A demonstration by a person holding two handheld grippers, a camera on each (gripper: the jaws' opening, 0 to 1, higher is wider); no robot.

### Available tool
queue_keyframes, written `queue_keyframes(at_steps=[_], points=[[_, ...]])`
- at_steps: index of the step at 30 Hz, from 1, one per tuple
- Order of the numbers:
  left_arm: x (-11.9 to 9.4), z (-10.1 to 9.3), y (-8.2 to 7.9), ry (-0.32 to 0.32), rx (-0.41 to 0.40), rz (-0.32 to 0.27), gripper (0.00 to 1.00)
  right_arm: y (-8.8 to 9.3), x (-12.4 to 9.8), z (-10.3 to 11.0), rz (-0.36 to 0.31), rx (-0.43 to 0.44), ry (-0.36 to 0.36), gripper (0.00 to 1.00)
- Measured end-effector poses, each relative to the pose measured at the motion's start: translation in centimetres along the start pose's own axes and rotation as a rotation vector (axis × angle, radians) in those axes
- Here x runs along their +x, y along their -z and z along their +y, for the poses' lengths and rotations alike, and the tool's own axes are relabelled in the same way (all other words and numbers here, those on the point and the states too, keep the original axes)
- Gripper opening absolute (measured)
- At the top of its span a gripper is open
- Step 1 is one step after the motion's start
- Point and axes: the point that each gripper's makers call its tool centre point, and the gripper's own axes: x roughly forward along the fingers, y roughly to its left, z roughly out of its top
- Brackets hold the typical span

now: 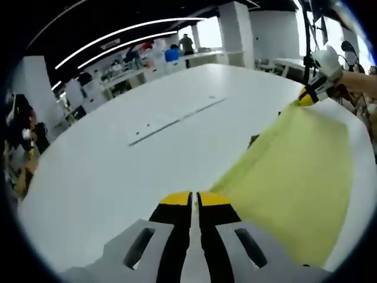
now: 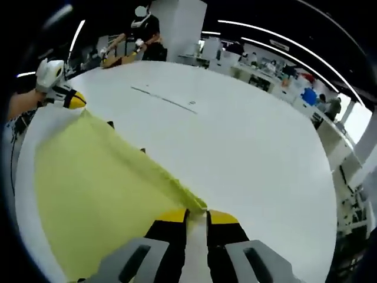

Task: Fold the garment on the visible template until the final outline fits inside the template.

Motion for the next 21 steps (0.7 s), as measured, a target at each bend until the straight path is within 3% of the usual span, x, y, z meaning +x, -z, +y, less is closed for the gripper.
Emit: queue_keyframes(at_steps=[3, 8, 10, 14, 21], points=[[-0.2, 0.0, -0.3, 0.028, -0.058, -0.035, 0.16, 0.1, -0.5, -0.1, 0.005, 0.027, -0.008, 0.23], [-1.8, -0.8, -0.7, 0.062, -0.112, -0.066, 0.31, -0.7, -2.0, 1.6, -0.033, 0.138, -0.109, 0.40], [-2.4, -1.0, -0.6, 0.070, -0.116, -0.067, 0.36, -0.8, -2.4, 1.7, -0.035, 0.137, -0.114, 0.48], [-3.7, -1.4, -0.6, 0.088, -0.141, -0.084, 0.44, -1.1, -3.9, 3.9, -0.048, 0.169, -0.183, 0.58], [-6.1, -3.0, -0.6, 0.149, -0.175, -0.115, 0.55, -0.1, -6.2, 6.9, -0.016, 0.144, -0.253, 0.73]])
